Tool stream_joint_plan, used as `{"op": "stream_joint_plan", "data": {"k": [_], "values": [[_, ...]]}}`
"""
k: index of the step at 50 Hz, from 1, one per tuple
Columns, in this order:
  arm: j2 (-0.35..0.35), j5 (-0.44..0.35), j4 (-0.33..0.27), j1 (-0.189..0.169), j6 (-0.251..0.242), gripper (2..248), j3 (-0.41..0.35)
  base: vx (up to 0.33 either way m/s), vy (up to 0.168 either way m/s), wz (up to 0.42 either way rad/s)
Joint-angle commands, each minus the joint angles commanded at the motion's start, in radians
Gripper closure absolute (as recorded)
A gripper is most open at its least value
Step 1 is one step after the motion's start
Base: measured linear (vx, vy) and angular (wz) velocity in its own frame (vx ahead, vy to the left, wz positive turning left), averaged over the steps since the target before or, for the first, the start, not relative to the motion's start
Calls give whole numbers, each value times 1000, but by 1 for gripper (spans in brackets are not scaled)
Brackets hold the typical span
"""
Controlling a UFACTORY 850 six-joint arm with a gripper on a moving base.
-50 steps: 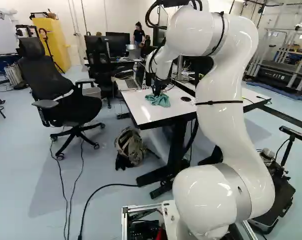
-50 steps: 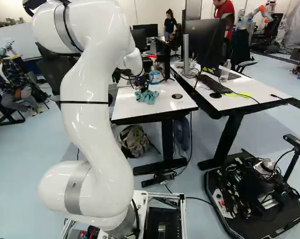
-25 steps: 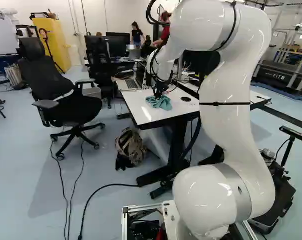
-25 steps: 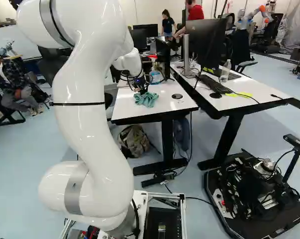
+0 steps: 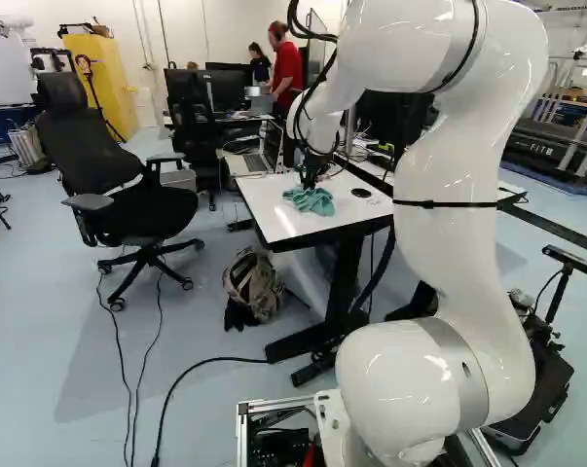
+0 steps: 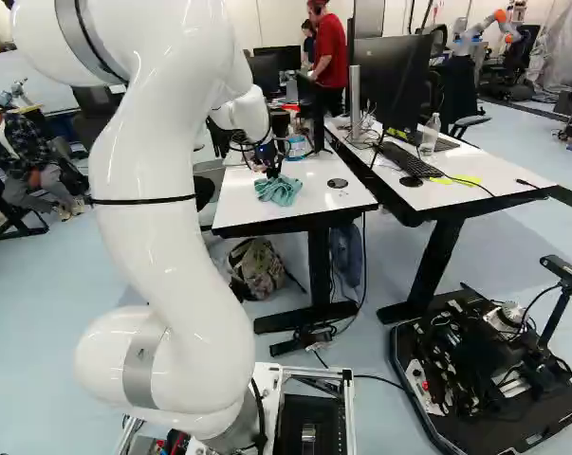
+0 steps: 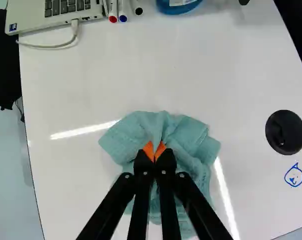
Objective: Clean the table with the green towel
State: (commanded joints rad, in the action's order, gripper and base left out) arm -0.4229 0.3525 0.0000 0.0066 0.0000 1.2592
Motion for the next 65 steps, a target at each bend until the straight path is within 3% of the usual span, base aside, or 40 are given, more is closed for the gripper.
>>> {"op": "stream_joint_plan", "data": {"k": [30, 65], "values": [[79, 0, 0, -32, 0, 228, -17, 0, 0, 0], [148, 0, 0, -131, 0, 228, -9, 0, 0, 0]]}}
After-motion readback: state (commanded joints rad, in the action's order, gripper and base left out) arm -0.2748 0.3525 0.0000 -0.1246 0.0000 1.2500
